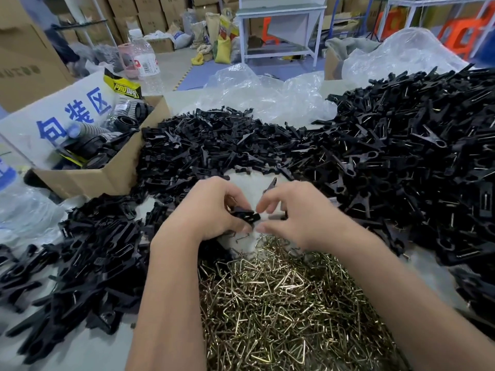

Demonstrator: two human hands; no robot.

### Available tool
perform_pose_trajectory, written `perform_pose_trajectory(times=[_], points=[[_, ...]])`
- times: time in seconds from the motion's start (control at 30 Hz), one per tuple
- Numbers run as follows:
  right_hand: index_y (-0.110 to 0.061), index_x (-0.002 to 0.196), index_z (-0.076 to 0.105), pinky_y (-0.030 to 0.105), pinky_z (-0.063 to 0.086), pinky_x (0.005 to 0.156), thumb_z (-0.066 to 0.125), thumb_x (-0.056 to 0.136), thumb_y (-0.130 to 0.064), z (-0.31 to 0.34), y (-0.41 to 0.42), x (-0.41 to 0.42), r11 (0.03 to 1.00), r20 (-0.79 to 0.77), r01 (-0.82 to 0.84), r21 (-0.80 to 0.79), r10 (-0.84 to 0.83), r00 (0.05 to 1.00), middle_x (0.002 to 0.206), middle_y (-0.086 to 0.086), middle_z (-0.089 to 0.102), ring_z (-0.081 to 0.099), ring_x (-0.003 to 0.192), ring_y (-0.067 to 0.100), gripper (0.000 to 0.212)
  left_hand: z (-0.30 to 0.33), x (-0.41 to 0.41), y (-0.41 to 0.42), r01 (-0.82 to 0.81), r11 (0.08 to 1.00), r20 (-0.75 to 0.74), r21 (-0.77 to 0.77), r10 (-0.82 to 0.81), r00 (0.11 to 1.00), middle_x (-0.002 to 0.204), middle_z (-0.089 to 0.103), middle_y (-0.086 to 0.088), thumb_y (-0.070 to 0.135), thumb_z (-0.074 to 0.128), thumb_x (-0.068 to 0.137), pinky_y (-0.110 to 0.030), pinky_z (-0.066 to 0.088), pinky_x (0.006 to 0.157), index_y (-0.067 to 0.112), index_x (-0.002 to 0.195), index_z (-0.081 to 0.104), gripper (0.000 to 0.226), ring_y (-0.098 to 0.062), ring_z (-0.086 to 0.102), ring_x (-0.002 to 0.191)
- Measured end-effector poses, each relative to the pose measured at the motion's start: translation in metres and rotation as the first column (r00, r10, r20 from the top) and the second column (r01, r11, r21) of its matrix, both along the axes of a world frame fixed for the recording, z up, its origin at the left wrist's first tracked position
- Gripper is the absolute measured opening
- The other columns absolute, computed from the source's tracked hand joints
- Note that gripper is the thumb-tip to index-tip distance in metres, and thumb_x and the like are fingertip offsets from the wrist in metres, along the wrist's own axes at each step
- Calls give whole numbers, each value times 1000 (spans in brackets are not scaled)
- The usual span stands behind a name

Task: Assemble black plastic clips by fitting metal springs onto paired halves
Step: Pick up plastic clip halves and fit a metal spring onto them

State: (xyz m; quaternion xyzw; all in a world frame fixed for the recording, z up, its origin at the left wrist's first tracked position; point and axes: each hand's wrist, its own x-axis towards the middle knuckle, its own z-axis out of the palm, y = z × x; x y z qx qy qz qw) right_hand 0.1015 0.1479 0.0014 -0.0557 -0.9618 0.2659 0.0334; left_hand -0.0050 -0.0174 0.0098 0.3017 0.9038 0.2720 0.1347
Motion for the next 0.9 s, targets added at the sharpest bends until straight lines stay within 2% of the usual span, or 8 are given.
perform_pose_trajectory(times=[0.1,0.2,0.3,0.4,0.47,0.57,0.77,0.9], points=[[-23,111,75,34,52,91,81,85,-47,-8,-8,-3,994,-79,6,105,2,997,102,-5,70,60,101,13,36,-2,-1,0,6,992,-2,130,-6,1000,76,75,9,16,98,65,-34,59,67,36,77,78,30,-11,71,70],[-24,90,76,14,51,69,85,82,-40,-8,-3,-2,983,-154,56,-174,-83,985,79,-12,70,64,76,1,20,-2,0,0,22,967,12,253,-26,1000,78,76,9,18,96,69,-37,59,76,36,82,80,27,-10,71,76],[-22,87,74,21,56,64,87,83,-27,-4,8,-2,834,-138,43,-550,-141,980,75,-4,76,68,65,7,15,3,3,1,15,903,64,428,-47,997,87,79,11,28,95,70,-42,60,91,33,92,82,26,-12,74,90],[-19,92,77,26,52,59,81,90,-19,-1,15,-2,740,-165,59,-670,-226,960,76,3,77,63,64,11,4,2,4,6,-12,875,87,484,-35,996,90,79,14,26,93,75,-42,57,96,34,97,82,26,-13,73,97],[-21,88,80,24,51,59,75,94,-22,-6,18,-4,732,-176,152,-665,-351,919,77,4,77,60,63,8,8,-1,3,9,-66,863,104,501,16,994,91,79,13,25,92,76,-36,58,94,34,97,82,24,-14,72,95],[-19,88,82,22,52,62,76,94,-22,-8,24,-4,569,-39,262,-779,-461,887,75,-1,75,59,65,9,9,-8,0,13,-151,846,147,511,87,985,89,79,10,19,90,80,-38,61,90,32,96,83,22,-17,75,90],[-9,85,80,19,49,56,79,89,-15,-4,28,-4,263,82,217,-940,-442,893,70,2,65,53,59,11,7,-15,-2,17,-239,812,191,532,160,968,81,78,6,12,83,87,-24,61,76,36,88,80,24,-11,76,78],[-5,86,72,18,47,47,71,96,-14,-3,25,-5,213,29,135,-968,-437,899,71,2,68,65,61,12,14,-15,-3,17,-306,759,249,574,194,949,75,74,11,7,88,79,-14,53,68,30,81,82,24,-1,68,75]])
